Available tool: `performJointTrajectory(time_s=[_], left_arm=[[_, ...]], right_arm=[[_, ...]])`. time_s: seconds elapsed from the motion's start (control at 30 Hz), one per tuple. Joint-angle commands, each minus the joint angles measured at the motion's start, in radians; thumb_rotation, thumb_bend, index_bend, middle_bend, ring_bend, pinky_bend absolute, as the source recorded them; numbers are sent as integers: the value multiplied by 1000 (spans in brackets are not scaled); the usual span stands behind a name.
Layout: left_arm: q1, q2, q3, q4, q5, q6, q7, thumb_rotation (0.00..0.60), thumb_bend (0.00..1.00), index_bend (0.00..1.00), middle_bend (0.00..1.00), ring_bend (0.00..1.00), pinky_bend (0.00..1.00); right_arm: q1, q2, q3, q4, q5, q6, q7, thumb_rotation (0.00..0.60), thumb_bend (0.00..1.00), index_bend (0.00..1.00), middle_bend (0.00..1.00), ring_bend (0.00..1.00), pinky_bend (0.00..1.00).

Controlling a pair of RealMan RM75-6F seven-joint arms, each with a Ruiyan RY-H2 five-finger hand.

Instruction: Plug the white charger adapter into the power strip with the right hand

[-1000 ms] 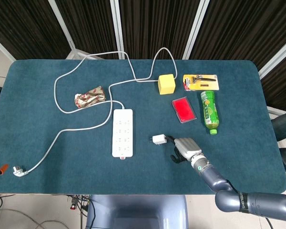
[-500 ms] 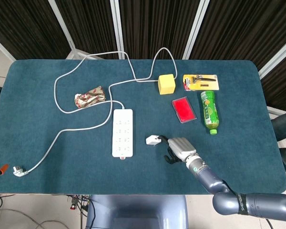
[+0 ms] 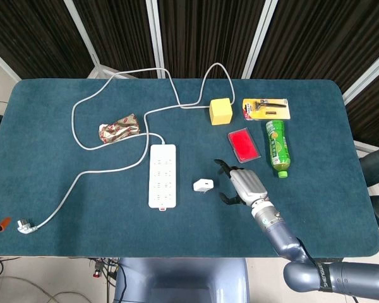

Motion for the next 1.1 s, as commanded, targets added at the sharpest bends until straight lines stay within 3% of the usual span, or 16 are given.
performJointTrajectory(time_s=[0.03, 0.33, 0.6, 1.1], left_arm=[[0, -1, 1, -1, 2, -1, 3, 600, 84, 166, 0, 0, 0], [-2, -4, 0, -3, -3, -3, 13, 600, 84, 168, 0, 0, 0], [-4, -3, -5, 1, -14, -8, 9, 600, 84, 170, 0, 0, 0], [-7, -2, -7, 0, -21, -15, 13, 600, 84, 179, 0, 0, 0]], right_arm=[[-15, -1, -16, 16, -26, -4, 4, 600, 405, 66, 203, 190, 204], [29, -62, -19, 112, -30, -53, -74, 600, 405, 167, 204, 190, 204], [129, -112, 11, 199, 65, -129, -190, 600, 404, 244, 204, 191, 203], [214, -196, 33, 267, 231, -126, -286, 600, 404, 259, 327, 297, 204]])
